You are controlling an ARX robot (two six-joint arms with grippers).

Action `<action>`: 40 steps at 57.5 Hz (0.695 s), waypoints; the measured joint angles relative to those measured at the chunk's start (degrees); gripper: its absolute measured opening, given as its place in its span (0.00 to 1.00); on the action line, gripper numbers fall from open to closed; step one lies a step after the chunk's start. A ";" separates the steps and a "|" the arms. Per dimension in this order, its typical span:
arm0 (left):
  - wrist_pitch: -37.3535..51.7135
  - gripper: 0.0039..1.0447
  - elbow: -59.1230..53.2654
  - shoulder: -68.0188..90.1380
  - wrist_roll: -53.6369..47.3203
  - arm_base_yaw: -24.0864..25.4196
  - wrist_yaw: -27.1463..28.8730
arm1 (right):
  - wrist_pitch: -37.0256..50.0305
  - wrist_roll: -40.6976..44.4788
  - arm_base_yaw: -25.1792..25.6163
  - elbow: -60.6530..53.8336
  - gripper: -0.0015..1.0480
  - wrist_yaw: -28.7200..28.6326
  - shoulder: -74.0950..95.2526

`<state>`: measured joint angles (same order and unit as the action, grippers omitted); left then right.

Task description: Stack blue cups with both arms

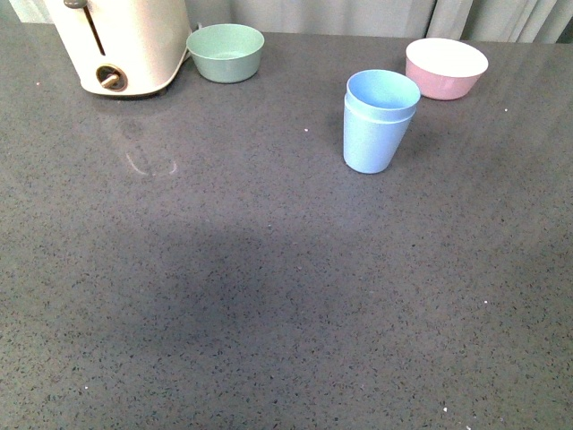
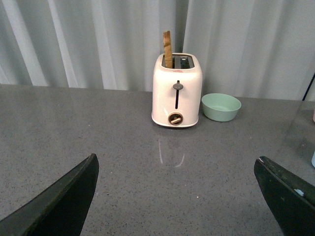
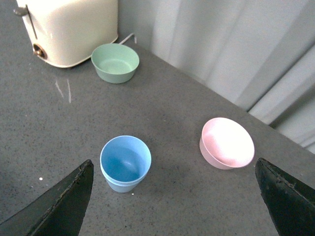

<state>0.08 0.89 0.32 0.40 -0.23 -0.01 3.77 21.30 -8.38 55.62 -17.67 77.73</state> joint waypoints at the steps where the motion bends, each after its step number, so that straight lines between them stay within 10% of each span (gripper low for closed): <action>1: 0.00 0.92 0.00 0.00 0.02 0.00 0.02 | 0.04 -0.48 0.04 -0.15 0.91 -0.04 -0.63; 10: 0.00 0.92 0.00 0.00 0.00 0.00 0.02 | 27.50 -15.67 -0.81 -15.80 0.64 25.22 -5.53; 27: 0.00 0.92 0.00 0.00 0.00 -0.02 0.02 | 36.33 -20.50 3.17 -36.74 0.02 22.56 -18.12; 40: 0.00 0.92 0.00 0.00 0.00 -0.02 0.02 | 36.46 -20.68 7.04 -43.45 0.02 18.05 -24.90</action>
<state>0.08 0.89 0.32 0.40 -0.25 0.01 40.23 0.62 -1.34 12.16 0.38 52.84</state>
